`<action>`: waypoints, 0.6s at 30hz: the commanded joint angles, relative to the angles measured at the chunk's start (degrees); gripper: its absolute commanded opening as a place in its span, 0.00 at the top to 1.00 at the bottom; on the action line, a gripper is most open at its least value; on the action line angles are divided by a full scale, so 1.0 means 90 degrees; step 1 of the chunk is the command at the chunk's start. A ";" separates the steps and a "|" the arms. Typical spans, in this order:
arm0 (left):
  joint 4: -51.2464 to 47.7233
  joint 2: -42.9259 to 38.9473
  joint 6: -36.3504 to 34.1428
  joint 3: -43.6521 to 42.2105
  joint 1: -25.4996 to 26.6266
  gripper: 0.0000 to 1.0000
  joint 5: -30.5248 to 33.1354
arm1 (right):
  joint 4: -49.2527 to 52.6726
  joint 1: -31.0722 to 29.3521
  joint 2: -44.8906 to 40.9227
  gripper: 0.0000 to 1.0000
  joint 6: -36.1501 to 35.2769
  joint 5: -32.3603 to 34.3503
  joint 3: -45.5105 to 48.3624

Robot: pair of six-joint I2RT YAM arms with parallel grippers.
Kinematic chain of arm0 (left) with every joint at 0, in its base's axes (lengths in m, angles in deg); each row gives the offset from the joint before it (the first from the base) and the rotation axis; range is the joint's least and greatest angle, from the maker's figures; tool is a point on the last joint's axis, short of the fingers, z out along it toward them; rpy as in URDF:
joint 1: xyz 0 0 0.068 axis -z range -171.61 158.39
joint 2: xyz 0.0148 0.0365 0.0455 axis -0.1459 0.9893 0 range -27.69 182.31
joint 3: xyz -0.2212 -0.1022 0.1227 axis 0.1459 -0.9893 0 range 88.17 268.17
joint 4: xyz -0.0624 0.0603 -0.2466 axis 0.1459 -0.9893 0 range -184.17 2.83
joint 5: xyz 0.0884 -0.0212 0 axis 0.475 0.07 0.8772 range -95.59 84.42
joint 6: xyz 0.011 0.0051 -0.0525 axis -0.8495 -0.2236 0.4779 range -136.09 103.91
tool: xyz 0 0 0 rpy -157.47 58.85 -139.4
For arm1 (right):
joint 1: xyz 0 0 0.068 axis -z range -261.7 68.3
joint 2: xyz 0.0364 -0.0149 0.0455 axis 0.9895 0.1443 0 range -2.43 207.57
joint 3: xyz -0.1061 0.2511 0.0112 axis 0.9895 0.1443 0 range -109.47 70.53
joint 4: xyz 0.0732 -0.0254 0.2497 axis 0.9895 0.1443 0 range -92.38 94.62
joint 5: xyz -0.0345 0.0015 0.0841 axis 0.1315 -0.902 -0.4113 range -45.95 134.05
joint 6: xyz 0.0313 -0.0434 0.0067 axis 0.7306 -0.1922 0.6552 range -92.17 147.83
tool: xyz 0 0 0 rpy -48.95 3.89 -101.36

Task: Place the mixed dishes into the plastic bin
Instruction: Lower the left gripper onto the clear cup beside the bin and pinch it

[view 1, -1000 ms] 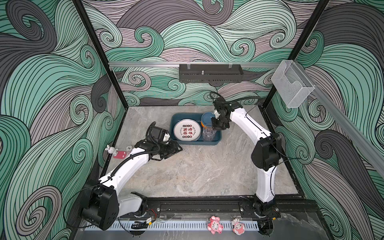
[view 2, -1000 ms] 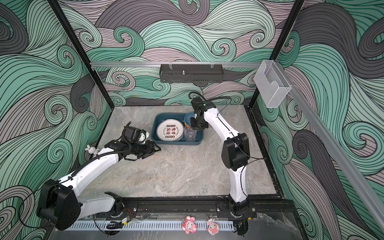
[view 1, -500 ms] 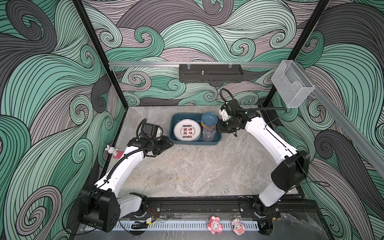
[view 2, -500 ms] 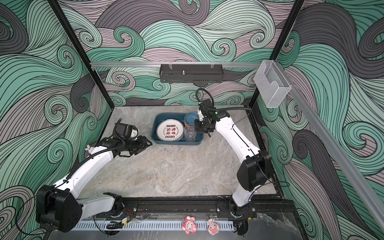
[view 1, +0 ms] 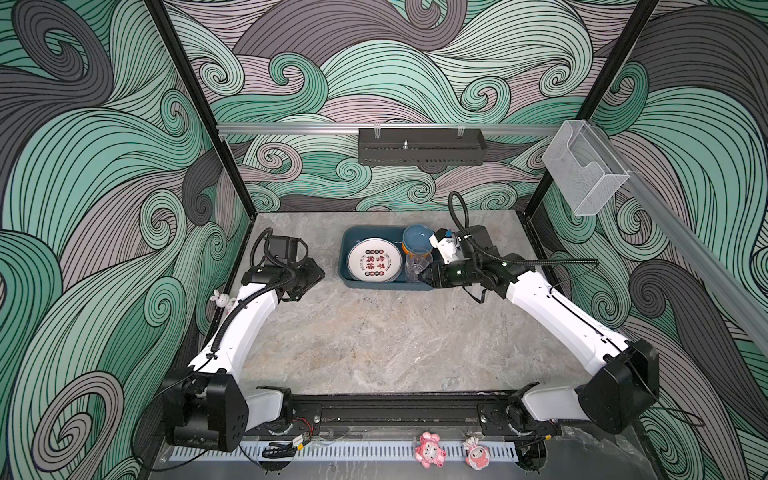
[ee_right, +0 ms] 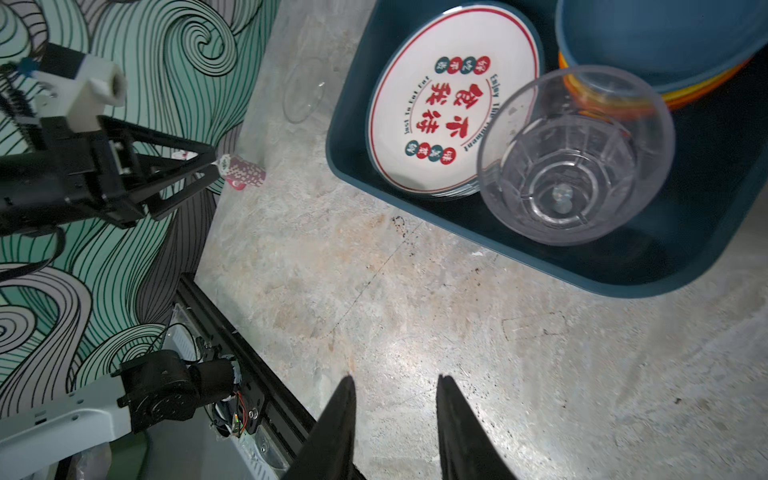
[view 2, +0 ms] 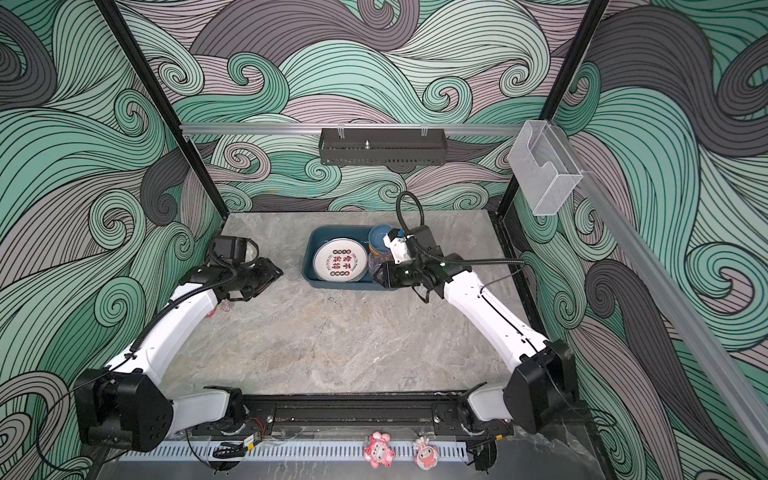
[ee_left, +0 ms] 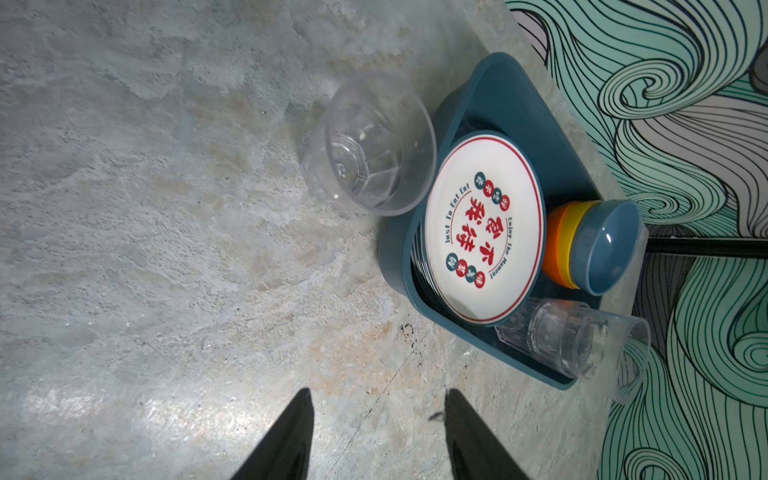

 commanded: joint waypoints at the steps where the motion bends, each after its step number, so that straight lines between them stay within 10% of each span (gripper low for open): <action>1: 0.0090 0.0222 0.0213 0.0265 -0.0131 0.46 0.0220 | -0.0734 -0.0273 -0.0143 0.63 0.0017 -0.0242 0.0140; 18: 0.0407 0.2054 0.0505 0.1175 -0.0401 0.44 -0.0042 | -0.1157 -0.1321 0.0316 0.58 -0.0205 -0.0039 -0.0151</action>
